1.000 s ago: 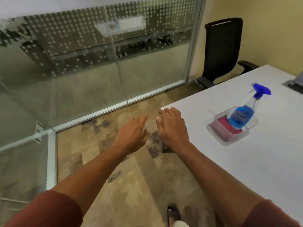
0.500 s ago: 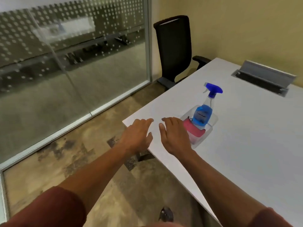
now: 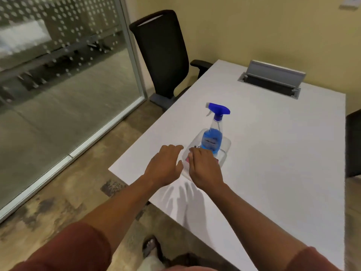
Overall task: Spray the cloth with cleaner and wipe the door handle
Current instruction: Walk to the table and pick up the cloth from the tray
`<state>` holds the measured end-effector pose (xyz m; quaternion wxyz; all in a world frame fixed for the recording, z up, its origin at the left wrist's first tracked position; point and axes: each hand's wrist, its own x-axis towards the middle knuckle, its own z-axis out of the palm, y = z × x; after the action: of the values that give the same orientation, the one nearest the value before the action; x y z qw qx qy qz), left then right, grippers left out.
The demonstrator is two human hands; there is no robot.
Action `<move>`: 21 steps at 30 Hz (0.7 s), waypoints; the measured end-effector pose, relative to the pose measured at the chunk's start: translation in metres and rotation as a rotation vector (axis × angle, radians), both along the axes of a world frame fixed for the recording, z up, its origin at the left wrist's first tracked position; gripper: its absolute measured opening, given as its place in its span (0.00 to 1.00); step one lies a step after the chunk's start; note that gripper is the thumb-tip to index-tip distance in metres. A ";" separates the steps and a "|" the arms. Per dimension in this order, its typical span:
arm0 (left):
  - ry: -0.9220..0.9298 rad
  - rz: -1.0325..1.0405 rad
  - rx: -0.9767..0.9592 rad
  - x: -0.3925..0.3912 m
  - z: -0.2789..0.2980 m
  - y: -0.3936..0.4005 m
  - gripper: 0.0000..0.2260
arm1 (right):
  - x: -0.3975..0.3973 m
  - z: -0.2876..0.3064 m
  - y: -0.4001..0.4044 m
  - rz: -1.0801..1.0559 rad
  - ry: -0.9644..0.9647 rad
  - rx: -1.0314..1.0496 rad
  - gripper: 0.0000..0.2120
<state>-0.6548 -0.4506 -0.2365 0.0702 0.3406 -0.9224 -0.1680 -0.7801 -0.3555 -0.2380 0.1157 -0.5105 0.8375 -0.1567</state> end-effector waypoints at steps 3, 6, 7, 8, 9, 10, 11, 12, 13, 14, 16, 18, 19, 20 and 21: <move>0.019 -0.052 0.036 -0.017 -0.011 -0.017 0.20 | -0.016 -0.016 -0.010 -0.030 -0.062 -0.006 0.15; -0.001 -0.110 0.064 -0.035 -0.021 -0.037 0.17 | -0.027 -0.031 -0.021 -0.112 -0.138 -0.014 0.15; -0.012 -0.132 0.080 -0.040 -0.024 -0.045 0.16 | -0.030 -0.035 -0.024 -0.150 -0.141 -0.028 0.14; -0.019 -0.154 0.094 -0.044 -0.027 -0.053 0.15 | -0.033 -0.039 -0.027 -0.186 -0.137 -0.032 0.13; -0.016 -0.169 0.107 -0.048 -0.030 -0.061 0.14 | -0.036 -0.043 -0.031 -0.218 -0.136 -0.018 0.13; -0.001 -0.175 0.120 -0.051 -0.033 -0.068 0.13 | -0.038 -0.046 -0.034 -0.245 -0.134 0.015 0.13; 0.025 -0.172 0.135 -0.053 -0.037 -0.074 0.13 | -0.040 -0.050 -0.038 -0.264 -0.128 0.059 0.13; 0.051 -0.168 0.153 -0.055 -0.040 -0.079 0.12 | -0.042 -0.053 -0.042 -0.276 -0.118 0.106 0.13; 0.068 -0.170 0.172 -0.057 -0.044 -0.083 0.12 | -0.044 -0.057 -0.046 -0.282 -0.108 0.149 0.12; 0.073 -0.185 0.191 -0.059 -0.047 -0.088 0.12 | -0.044 -0.061 -0.050 -0.286 -0.102 0.189 0.12; 0.071 -0.242 0.216 -0.062 -0.053 -0.095 0.12 | -0.043 -0.067 -0.059 -0.289 -0.090 0.259 0.11; 0.074 -0.287 0.225 -0.066 -0.055 -0.103 0.12 | -0.044 -0.072 -0.068 -0.293 -0.081 0.302 0.11; 0.076 -0.299 0.232 -0.068 -0.056 -0.107 0.12 | -0.046 -0.074 -0.072 -0.299 -0.086 0.315 0.11; 0.076 -0.309 0.241 -0.070 -0.057 -0.110 0.12 | -0.048 -0.076 -0.076 -0.306 -0.094 0.329 0.12; 0.074 -0.321 0.247 -0.072 -0.058 -0.111 0.12 | -0.051 -0.078 -0.079 -0.309 -0.098 0.345 0.13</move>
<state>-0.7265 -0.5620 -0.2945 0.0339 0.1890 -0.9340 -0.3011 -0.8311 -0.4348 -0.3157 0.2165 -0.3406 0.9135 -0.0519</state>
